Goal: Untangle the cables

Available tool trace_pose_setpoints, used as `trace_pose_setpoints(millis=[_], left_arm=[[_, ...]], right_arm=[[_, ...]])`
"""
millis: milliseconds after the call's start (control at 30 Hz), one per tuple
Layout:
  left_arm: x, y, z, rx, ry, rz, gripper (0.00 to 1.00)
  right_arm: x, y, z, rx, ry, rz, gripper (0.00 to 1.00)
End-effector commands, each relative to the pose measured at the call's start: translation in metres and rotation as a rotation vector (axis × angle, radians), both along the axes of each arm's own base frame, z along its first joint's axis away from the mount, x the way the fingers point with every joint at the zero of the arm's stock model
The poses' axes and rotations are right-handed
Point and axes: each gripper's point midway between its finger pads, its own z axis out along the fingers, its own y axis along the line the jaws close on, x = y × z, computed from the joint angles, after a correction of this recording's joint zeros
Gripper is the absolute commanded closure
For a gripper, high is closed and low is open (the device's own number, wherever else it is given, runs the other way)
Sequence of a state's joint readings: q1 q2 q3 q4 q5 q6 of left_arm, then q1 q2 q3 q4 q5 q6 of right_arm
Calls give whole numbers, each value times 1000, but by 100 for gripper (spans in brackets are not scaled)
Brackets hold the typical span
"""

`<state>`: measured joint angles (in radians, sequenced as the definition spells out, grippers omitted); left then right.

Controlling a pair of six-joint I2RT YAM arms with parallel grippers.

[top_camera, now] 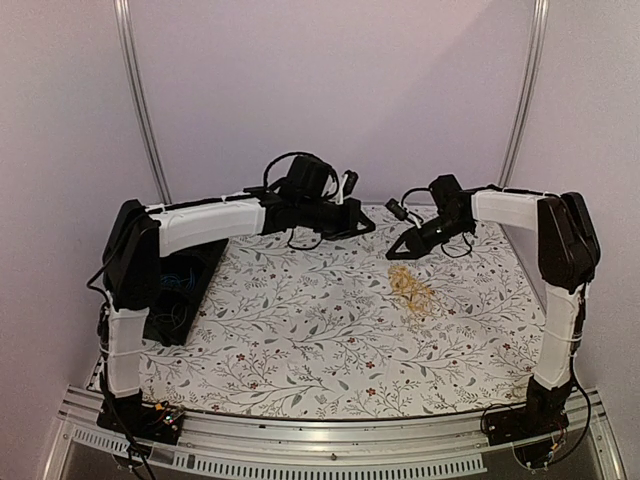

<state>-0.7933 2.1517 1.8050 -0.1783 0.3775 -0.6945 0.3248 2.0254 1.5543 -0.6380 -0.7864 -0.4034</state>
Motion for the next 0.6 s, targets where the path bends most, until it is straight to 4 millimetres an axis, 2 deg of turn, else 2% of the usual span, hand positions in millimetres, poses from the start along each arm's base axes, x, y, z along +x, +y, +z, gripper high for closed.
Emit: trace_pose_setpoints(millis=[0,133,233,333,400,467,533,567], left_arm=[[3,21,78,-37,-160,57,100],[-1,29,88,-15,-161,64,100],[-2,33,106,-9,-187,75,100],[0,39,136,-20,-236,100,100],[2,42,159,-34,-273,118,100],[2,47,186,-49,-321,134,100],[2,54,217,-60,-390,159,100],[2,61,241,-72,-438,188,100]], right_arm=[[7,15,-21,87,31,-2,65],[13,29,-43,88,47,1,59],[19,33,-61,62,72,-20,59],[27,25,-80,18,90,-77,72],[32,18,-87,-1,96,-112,86],[37,12,-94,-18,113,-149,92],[37,7,-104,-44,135,-175,96],[36,3,-110,-61,145,-194,99]])
